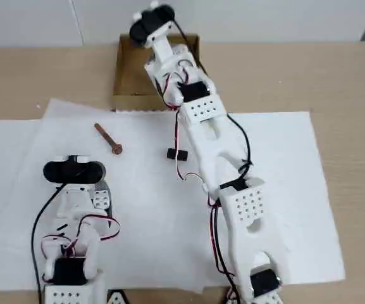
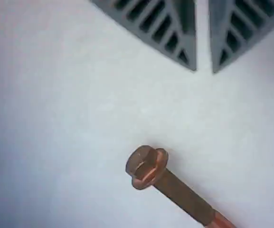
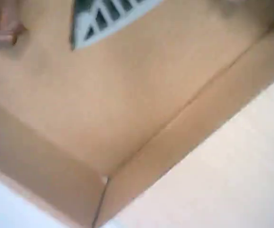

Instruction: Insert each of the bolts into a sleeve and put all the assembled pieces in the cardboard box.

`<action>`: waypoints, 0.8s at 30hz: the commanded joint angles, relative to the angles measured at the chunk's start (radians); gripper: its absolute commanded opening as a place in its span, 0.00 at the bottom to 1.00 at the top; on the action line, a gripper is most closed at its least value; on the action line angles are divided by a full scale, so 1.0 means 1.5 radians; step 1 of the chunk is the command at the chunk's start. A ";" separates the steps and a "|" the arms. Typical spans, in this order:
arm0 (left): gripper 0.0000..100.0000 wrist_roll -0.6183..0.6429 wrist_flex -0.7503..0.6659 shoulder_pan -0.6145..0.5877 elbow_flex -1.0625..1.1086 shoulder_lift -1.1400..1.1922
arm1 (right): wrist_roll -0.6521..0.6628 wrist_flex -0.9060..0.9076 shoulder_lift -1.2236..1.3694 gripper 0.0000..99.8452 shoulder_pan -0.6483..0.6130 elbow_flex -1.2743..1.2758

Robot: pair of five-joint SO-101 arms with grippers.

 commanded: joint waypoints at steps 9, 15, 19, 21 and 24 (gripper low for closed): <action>0.00 0.000 0.002 -0.005 -0.003 -0.004 | 0.001 0.155 -0.088 0.11 0.004 -0.034; 0.00 -0.001 0.002 -0.003 -0.003 -0.004 | 0.001 0.333 -0.150 0.11 0.006 -0.034; 0.00 -0.001 0.002 -0.003 -0.003 -0.004 | 0.001 0.449 -0.173 0.11 0.006 -0.034; 0.00 -0.002 0.002 -0.002 -0.003 -0.004 | 0.002 0.498 -0.182 0.11 0.006 -0.034; 0.00 -0.002 0.002 -0.002 -0.003 -0.004 | 0.005 0.551 -0.188 0.12 0.006 -0.034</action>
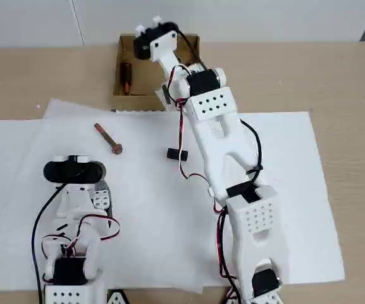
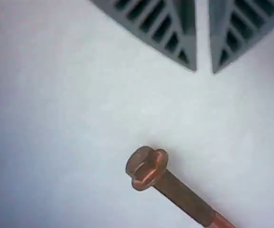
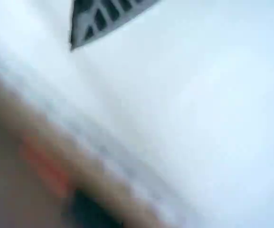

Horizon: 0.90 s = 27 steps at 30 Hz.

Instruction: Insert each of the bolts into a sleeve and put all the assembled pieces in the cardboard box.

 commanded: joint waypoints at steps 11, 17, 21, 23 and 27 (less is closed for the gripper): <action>0.00 -0.002 0.002 -0.002 -0.003 -0.004 | 0.096 0.218 -0.049 0.12 0.002 -0.031; 0.00 -0.002 0.001 -0.002 -0.003 -0.004 | 0.210 0.229 -0.048 0.12 -0.001 -0.027; 0.00 -0.002 0.001 -0.002 -0.003 -0.004 | 0.258 0.229 -0.035 0.12 -0.016 0.014; 0.00 -0.002 0.001 -0.002 -0.003 -0.004 | 0.261 0.229 -0.029 0.12 -0.023 0.025; 0.00 -0.002 0.001 -0.002 -0.003 -0.004 | 0.268 0.229 -0.009 0.12 -0.042 0.027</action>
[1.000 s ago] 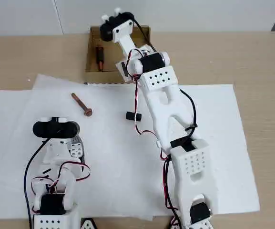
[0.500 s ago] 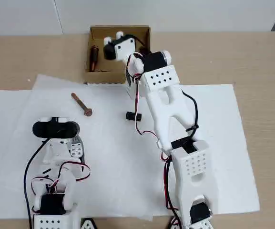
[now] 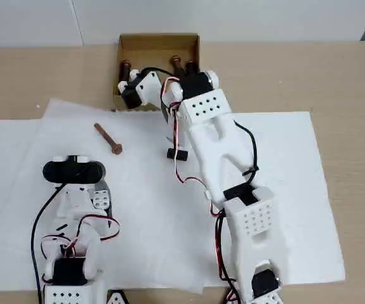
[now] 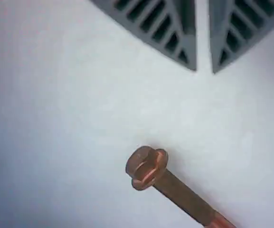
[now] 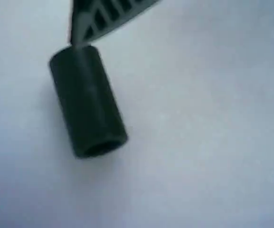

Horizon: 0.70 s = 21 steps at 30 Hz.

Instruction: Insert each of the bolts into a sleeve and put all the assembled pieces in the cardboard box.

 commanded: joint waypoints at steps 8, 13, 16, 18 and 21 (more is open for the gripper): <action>0.00 -0.002 0.001 -0.002 -0.003 -0.004 | 0.019 0.005 0.044 0.12 -0.033 -0.002; 0.00 -0.002 0.001 -0.003 -0.003 -0.004 | 0.038 0.005 0.085 0.12 -0.033 -0.002; 0.00 -0.002 0.001 -0.003 -0.003 -0.004 | 0.039 -0.003 0.110 0.12 -0.032 -0.003; 0.00 -0.002 0.001 -0.003 -0.003 -0.004 | 0.039 -0.010 0.126 0.12 -0.031 -0.005; 0.00 -0.002 0.001 -0.003 -0.003 -0.004 | 0.039 -0.027 0.149 0.11 -0.029 -0.005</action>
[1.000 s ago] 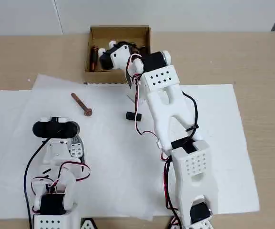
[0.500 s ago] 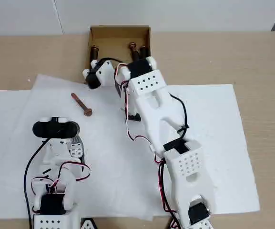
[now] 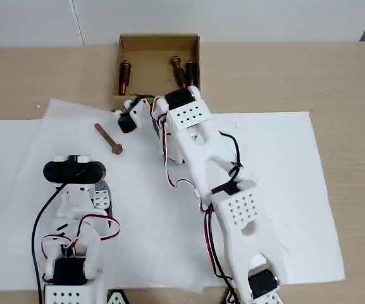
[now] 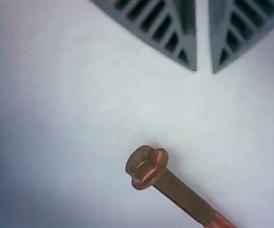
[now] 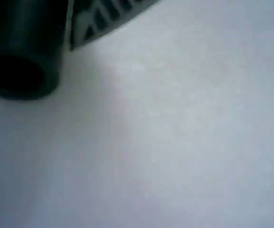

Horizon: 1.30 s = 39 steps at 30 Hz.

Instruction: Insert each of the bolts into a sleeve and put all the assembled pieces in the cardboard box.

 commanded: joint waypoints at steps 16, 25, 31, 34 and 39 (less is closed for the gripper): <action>0.00 -0.002 0.001 -0.002 -0.003 -0.004 | -0.024 0.014 -0.056 0.00 -0.003 -0.077; 0.01 -0.002 0.002 -0.002 -0.003 -0.004 | -0.127 0.026 -0.261 0.00 0.022 -0.055; 0.01 0.001 0.005 -0.007 -0.013 -0.004 | -0.172 0.026 -0.431 0.00 0.060 0.090; 0.01 -0.001 0.028 -0.007 -0.051 -0.003 | -0.192 0.025 -0.530 0.00 0.079 0.191; 0.01 -0.001 0.088 -0.007 -0.104 -0.003 | -0.223 0.023 -0.693 0.00 0.101 0.378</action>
